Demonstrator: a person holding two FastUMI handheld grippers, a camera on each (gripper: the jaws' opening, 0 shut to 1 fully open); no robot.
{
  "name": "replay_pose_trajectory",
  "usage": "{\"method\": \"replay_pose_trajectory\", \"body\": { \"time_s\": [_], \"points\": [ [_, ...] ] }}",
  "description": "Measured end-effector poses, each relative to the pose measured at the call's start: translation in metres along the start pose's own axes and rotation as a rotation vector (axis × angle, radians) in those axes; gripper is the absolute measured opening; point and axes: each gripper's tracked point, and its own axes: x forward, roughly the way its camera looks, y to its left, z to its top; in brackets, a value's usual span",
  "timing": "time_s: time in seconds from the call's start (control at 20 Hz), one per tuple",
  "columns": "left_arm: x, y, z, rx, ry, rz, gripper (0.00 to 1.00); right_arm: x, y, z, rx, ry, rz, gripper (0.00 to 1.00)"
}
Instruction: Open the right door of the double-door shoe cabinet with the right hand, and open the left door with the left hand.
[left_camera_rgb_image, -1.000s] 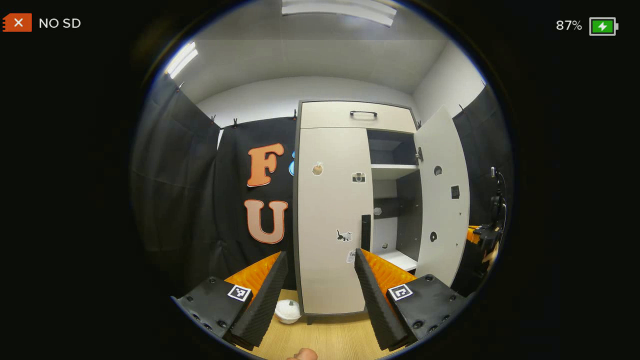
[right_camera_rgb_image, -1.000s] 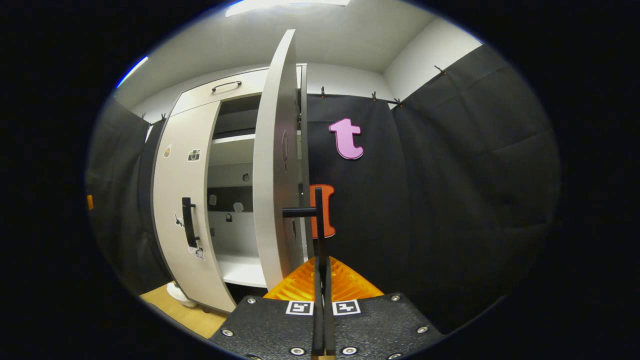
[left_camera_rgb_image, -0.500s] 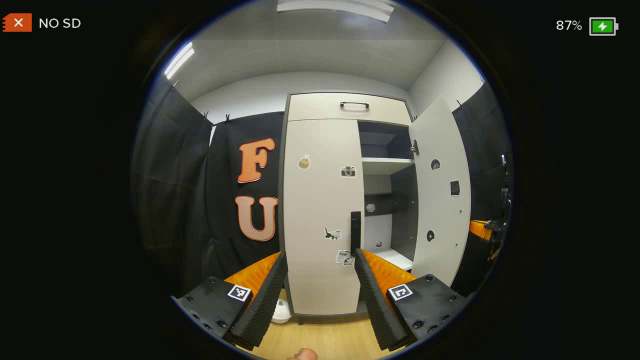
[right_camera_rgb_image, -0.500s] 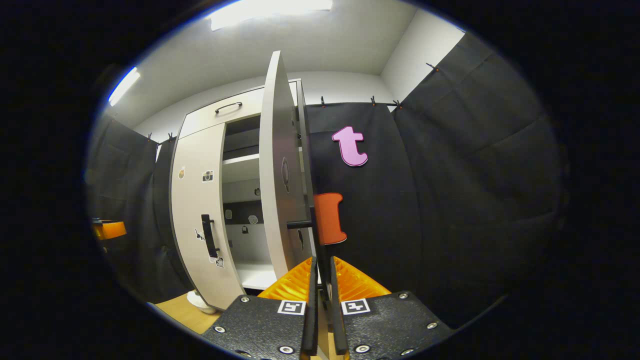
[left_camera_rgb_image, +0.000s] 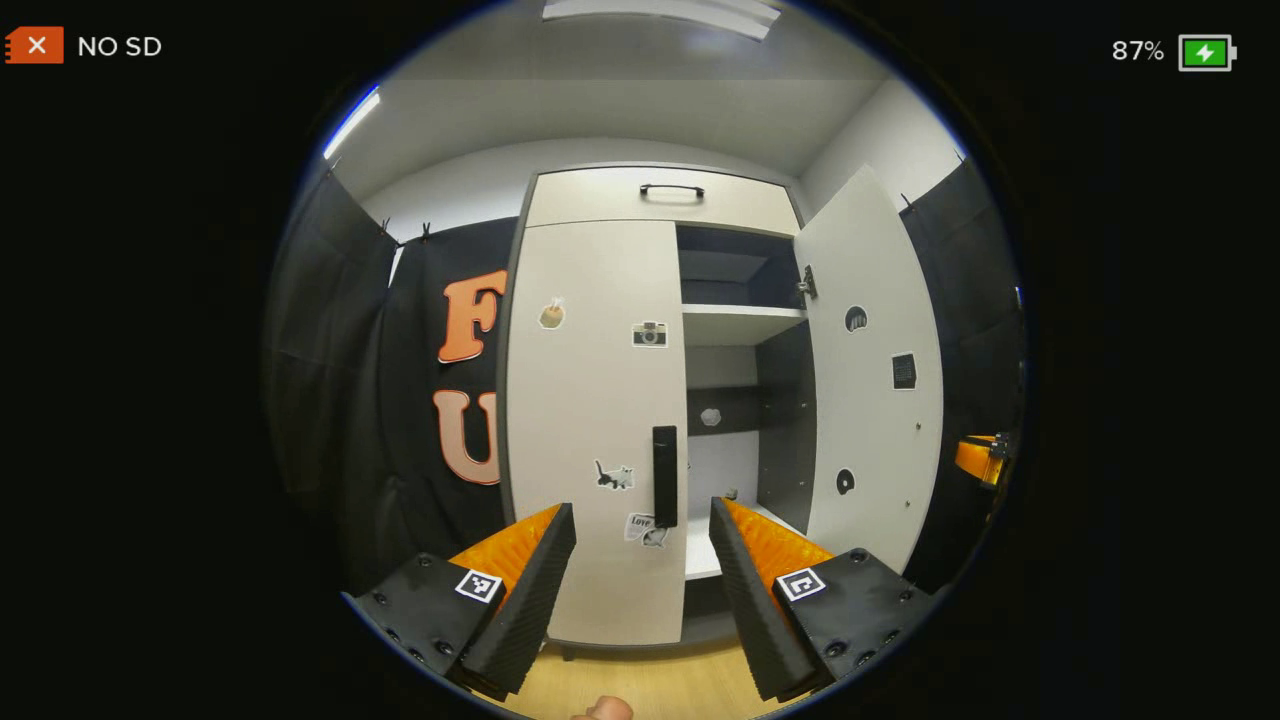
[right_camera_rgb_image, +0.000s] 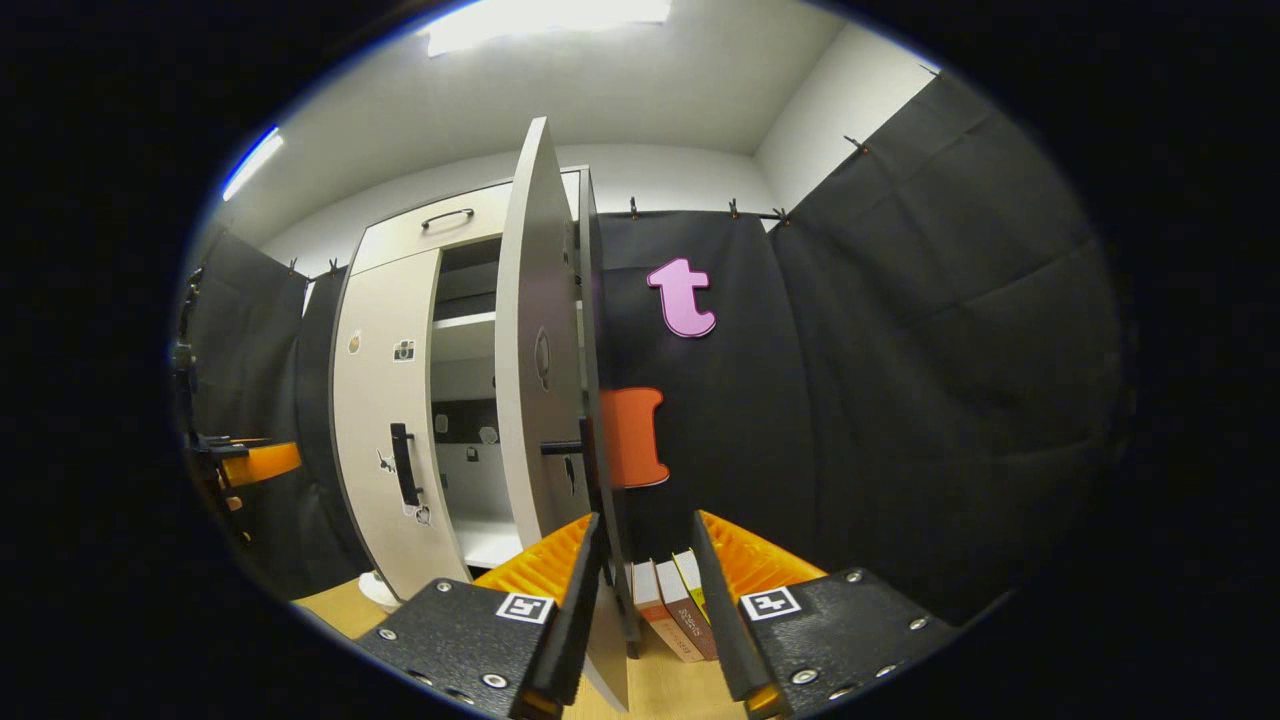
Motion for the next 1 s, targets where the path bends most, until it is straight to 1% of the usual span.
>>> {"method": "replay_pose_trajectory", "body": {
  "time_s": [0.1,0.15,0.2,0.3,0.5,0.6,0.8,0.95,1.0],
  "points": [
    [0.019,-0.007,-0.006,0.004,0.005,-0.006,0.82,0.001,-0.003,-0.001,-0.003,-0.001,-0.010,0.68],
    [0.028,-0.010,-0.007,0.004,0.005,-0.008,0.82,0.002,-0.004,-0.001,-0.004,-0.001,-0.016,0.74],
    [0.036,-0.010,-0.010,0.004,0.007,-0.003,0.82,0.002,-0.006,-0.002,-0.003,0.001,-0.022,0.84],
    [0.055,-0.013,-0.017,0.010,0.018,0.002,0.82,0.003,-0.008,-0.003,0.001,-0.002,-0.034,0.93],
    [0.090,-0.019,-0.026,0.010,0.021,0.001,0.82,0.006,-0.010,0.001,-0.008,-0.027,-0.047,0.93],
    [0.105,-0.015,-0.025,0.016,0.008,0.016,0.82,0.007,-0.013,0.003,-0.019,-0.037,-0.058,0.93],
    [0.138,-0.007,-0.024,0.016,-0.019,0.051,0.82,0.008,-0.009,0.002,-0.018,-0.048,-0.054,0.93],
    [0.158,-0.006,-0.030,0.010,-0.024,0.045,0.81,0.012,-0.009,0.003,-0.026,-0.053,-0.057,0.93],
    [0.165,-0.003,-0.033,0.009,-0.019,0.055,0.81,0.012,-0.007,0.003,-0.021,-0.055,-0.050,0.93]
  ]
}}
